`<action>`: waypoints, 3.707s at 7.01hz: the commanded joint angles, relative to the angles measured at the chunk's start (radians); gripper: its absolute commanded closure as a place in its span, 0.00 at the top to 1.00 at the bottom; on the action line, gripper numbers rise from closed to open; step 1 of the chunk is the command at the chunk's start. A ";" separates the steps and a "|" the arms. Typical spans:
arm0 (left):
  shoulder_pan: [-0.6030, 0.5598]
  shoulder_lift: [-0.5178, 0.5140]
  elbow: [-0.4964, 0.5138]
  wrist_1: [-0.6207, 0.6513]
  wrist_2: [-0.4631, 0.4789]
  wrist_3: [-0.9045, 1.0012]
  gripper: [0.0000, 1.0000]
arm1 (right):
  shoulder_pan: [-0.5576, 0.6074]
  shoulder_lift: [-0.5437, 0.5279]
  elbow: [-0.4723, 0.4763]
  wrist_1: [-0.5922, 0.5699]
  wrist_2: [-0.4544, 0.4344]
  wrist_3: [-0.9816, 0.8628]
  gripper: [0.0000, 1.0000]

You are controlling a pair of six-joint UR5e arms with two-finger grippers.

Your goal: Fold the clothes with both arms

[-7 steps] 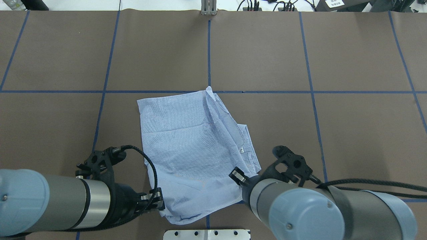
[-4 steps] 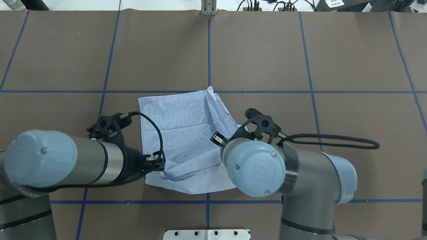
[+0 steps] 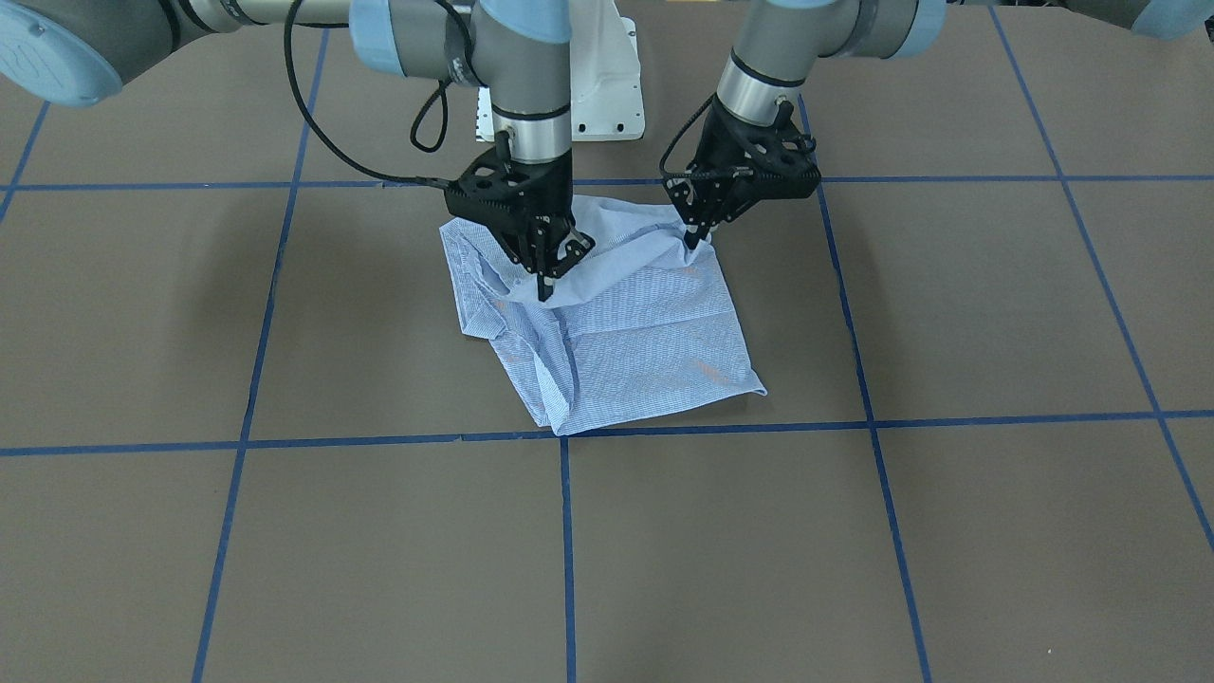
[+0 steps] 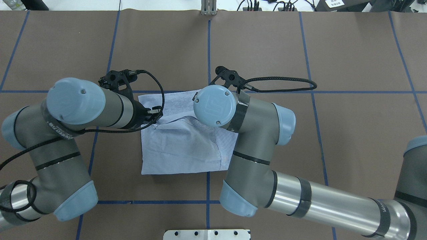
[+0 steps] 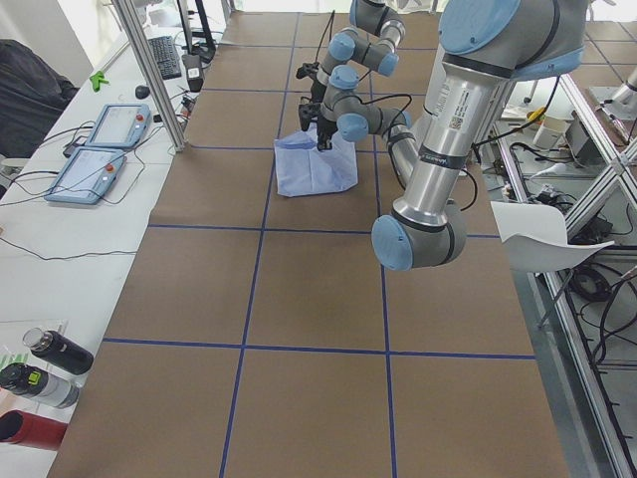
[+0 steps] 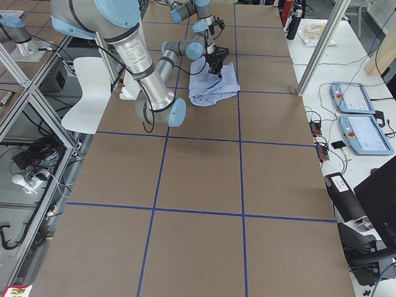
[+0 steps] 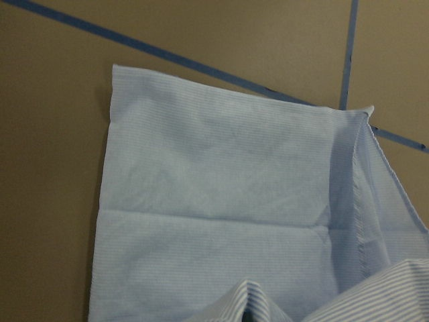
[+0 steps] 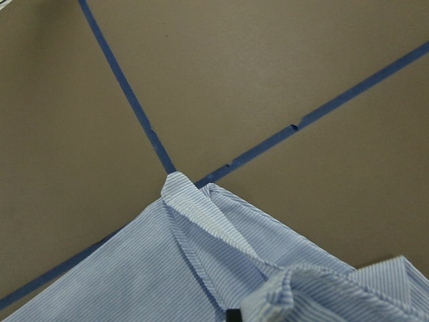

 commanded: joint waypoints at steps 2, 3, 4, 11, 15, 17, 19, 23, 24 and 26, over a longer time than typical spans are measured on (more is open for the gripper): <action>-0.073 -0.079 0.240 -0.038 0.007 0.134 0.00 | 0.051 0.038 -0.212 0.143 0.058 -0.134 0.00; -0.089 -0.080 0.294 -0.076 0.007 0.166 0.00 | 0.059 0.039 -0.230 0.151 0.069 -0.160 0.00; -0.092 -0.085 0.340 -0.128 0.007 0.178 0.00 | 0.064 0.039 -0.259 0.177 0.075 -0.188 0.00; -0.290 -0.036 0.248 -0.152 -0.272 0.505 1.00 | 0.353 0.072 -0.283 0.095 0.512 -0.639 1.00; -0.473 0.182 0.132 -0.063 -0.308 1.074 1.00 | 0.591 -0.256 0.066 -0.182 0.592 -1.300 1.00; -0.646 0.313 0.137 -0.064 -0.420 1.326 1.00 | 0.697 -0.438 0.176 -0.202 0.677 -1.543 1.00; -0.783 0.444 0.144 -0.078 -0.468 1.397 1.00 | 0.827 -0.644 0.249 -0.198 0.722 -1.765 1.00; -0.969 0.573 0.215 -0.080 -0.477 1.535 1.00 | 1.048 -0.992 0.251 -0.031 0.840 -1.954 1.00; -0.989 0.578 0.216 -0.064 -0.521 1.535 1.00 | 1.061 -1.001 0.251 -0.024 0.839 -1.946 1.00; -0.989 0.596 0.224 -0.055 -0.528 1.535 1.00 | 1.061 -1.011 0.253 -0.023 0.842 -1.882 1.00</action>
